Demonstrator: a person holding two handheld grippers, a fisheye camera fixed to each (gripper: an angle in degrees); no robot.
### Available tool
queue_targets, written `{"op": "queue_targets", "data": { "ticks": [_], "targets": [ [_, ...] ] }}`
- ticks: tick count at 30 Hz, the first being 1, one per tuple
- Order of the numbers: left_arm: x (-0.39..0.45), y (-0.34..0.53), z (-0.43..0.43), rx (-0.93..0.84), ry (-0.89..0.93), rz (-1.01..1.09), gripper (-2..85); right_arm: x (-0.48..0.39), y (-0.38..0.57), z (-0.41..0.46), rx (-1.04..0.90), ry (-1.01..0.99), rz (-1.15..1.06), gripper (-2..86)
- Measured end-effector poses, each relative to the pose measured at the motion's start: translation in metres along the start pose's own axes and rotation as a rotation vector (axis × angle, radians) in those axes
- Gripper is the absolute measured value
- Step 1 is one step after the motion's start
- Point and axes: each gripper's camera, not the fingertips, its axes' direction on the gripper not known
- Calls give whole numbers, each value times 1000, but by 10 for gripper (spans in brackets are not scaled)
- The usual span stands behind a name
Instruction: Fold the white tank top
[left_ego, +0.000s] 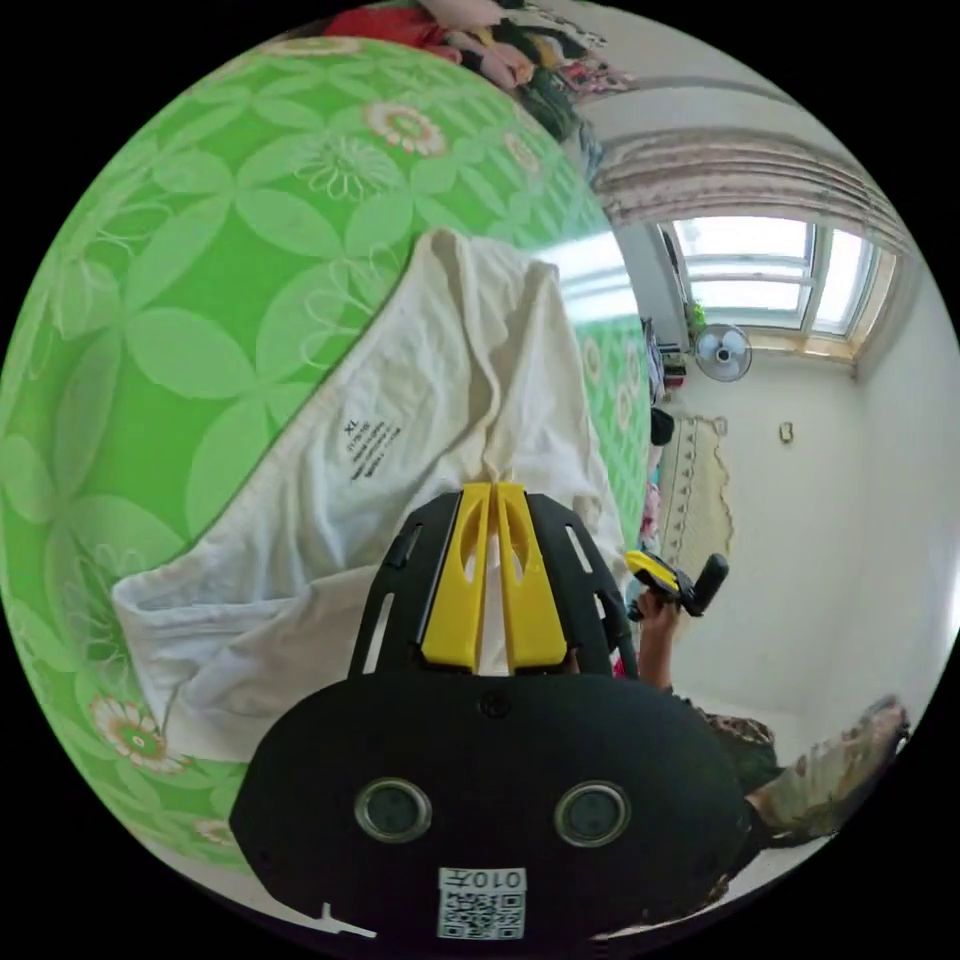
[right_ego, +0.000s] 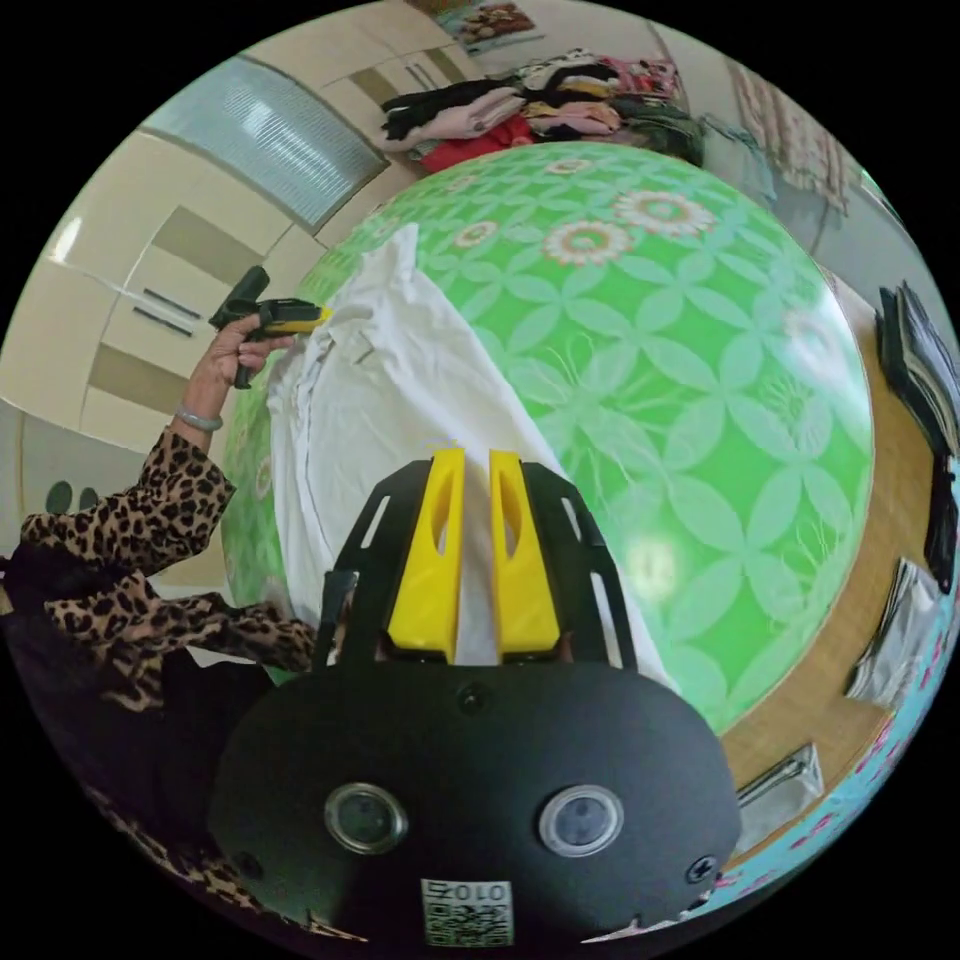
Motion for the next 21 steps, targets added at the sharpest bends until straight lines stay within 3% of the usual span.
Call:
{"op": "queue_targets", "data": {
  "ticks": [2,6,9,12,21],
  "targets": [
    [1,9,-16,132,-55,20,-3,19,25,-6,2,54,61,55],
    [-15,20,-29,221,49,-28,-2,60,77,-15,49,104,213,53],
    [-27,17,-11,88,60,-53,-2,84,104,-16,75,82,280,52],
    [-39,28,-27,254,55,-61,-2,99,119,-15,98,35,290,49],
    [-60,41,-13,301,285,-90,-2,128,128,13,48,55,263,20]
  ]
}}
